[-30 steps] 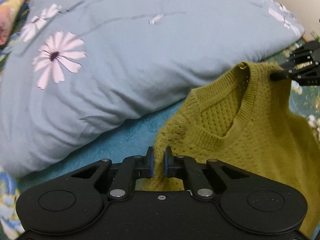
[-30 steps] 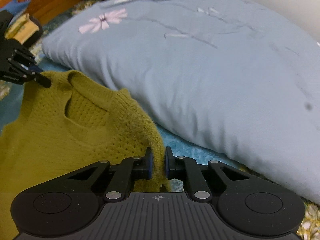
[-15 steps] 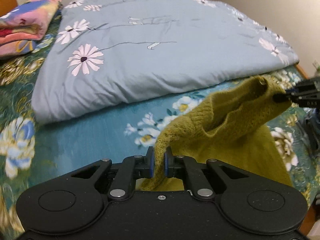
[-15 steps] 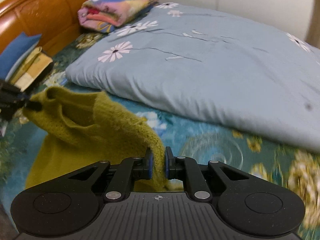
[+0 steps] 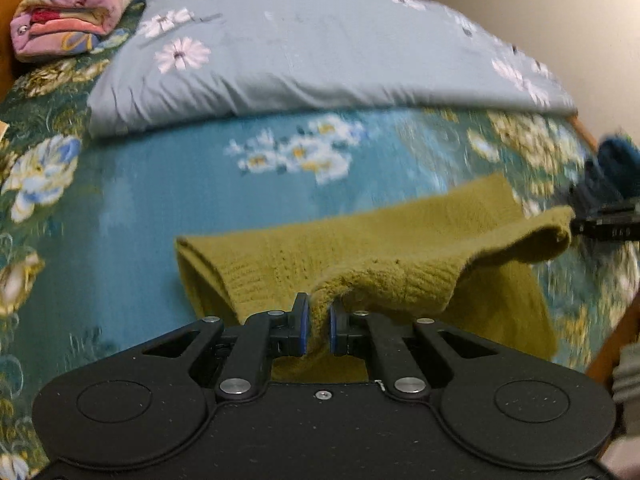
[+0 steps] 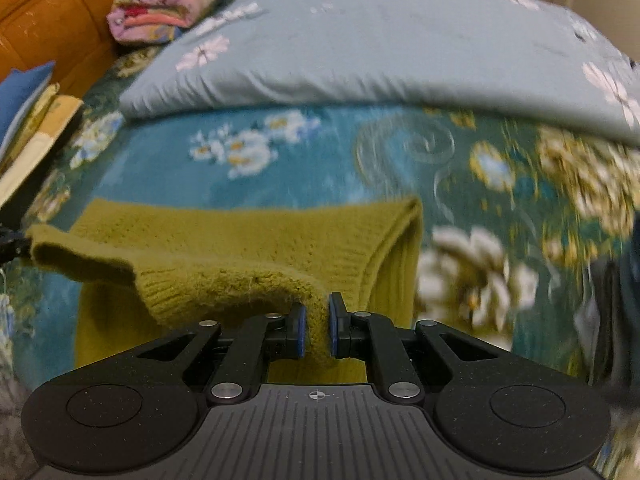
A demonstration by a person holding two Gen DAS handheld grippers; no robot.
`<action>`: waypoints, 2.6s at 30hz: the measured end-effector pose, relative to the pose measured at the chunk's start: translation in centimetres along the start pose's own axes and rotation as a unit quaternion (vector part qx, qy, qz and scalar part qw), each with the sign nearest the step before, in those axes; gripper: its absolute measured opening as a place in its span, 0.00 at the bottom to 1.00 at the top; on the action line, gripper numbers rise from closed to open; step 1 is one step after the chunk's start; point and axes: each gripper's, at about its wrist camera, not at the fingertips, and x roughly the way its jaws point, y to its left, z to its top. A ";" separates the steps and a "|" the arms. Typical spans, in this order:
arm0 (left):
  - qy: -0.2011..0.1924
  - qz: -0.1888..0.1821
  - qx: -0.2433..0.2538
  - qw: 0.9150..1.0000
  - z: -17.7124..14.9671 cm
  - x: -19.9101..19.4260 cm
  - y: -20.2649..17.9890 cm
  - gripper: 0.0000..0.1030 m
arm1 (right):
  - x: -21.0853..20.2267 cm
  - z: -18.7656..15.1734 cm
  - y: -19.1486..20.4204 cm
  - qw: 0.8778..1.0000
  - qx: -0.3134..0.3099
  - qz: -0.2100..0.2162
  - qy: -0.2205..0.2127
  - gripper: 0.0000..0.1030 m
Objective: Fold clothes
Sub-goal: 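Lift the shoulders with both grippers and fold them over toward the hem, then open both grippers and move them to the folded vest's side edge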
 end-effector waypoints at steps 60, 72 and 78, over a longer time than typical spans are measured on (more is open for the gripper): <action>0.051 0.045 -0.259 0.964 -1.3 9.5 10.0 0.82 | 9.9 -0.2 -8.6 0.964 0.263 0.009 0.038 0.92; 0.060 0.025 -0.330 0.942 -0.9 13.2 12.2 0.80 | 13.8 1.9 -10.1 0.968 0.237 0.043 0.069 0.61; 0.057 0.013 -0.348 0.936 -0.9 12.9 12.2 0.47 | 14.3 2.8 -10.1 0.965 0.235 0.063 0.092 0.35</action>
